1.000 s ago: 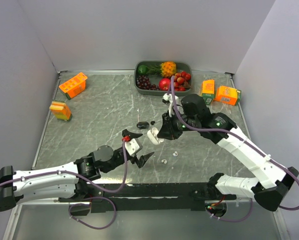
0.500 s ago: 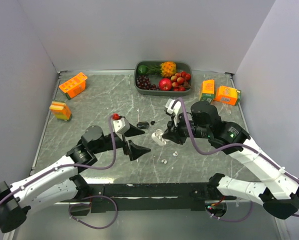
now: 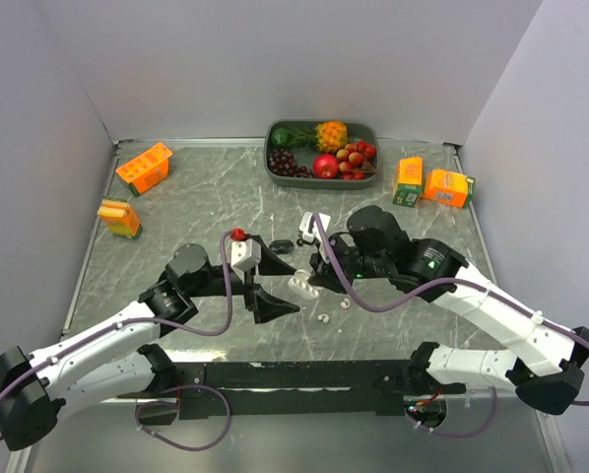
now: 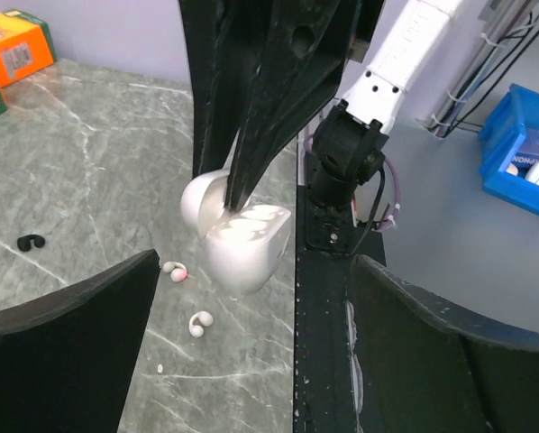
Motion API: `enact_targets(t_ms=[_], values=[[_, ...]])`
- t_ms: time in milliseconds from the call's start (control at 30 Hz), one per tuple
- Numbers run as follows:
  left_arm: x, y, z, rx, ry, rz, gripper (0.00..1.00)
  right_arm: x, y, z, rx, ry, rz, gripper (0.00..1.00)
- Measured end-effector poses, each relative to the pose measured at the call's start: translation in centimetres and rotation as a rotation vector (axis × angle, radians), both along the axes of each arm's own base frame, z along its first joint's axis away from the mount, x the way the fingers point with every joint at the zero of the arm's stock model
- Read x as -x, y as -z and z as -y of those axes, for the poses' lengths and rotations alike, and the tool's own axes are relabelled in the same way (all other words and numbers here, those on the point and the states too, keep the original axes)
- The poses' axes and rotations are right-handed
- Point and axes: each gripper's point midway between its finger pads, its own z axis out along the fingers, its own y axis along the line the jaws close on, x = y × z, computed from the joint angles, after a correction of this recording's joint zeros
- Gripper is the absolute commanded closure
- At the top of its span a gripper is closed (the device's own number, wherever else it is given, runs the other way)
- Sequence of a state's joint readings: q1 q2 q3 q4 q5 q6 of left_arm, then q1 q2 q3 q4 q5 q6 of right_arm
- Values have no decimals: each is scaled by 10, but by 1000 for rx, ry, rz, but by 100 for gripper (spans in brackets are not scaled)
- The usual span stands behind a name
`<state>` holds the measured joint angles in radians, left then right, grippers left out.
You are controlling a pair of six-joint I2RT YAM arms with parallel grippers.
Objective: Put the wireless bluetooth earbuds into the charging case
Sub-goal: Open the charging case.
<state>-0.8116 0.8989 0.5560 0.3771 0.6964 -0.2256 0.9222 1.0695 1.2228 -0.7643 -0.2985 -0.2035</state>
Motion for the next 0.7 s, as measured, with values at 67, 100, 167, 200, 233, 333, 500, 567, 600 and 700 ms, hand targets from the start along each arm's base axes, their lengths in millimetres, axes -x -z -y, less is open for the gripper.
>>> enact_targets(t_ms=[67,100,167,200,233,333,500,567,600,700], values=[[0,4,2,-10,13,-6,14,-1,3,-1,9,0,-1,100],[0,6,2,-15,15,-11,15,-1,4,-2,14,1,-1,100],[0,9,3,-23,16,-19,18,-1,7,-4,26,2,0,100],[-1,10,3,-24,16,-20,20,-1,8,-5,30,0,1,100],[-1,9,3,-24,15,-20,22,-1,8,-6,32,0,3,100],[-1,9,3,-24,14,-20,25,-1,8,-8,31,0,12,100],[-1,9,4,-22,15,-21,28,0,7,-10,31,-5,20,100],[-2,12,5,-28,16,-27,31,0,7,-10,33,-4,23,100],[-2,13,5,-31,16,-30,35,0,7,-10,34,-3,25,100],[-3,17,6,-41,18,-39,49,0,6,-10,35,-2,29,100]])
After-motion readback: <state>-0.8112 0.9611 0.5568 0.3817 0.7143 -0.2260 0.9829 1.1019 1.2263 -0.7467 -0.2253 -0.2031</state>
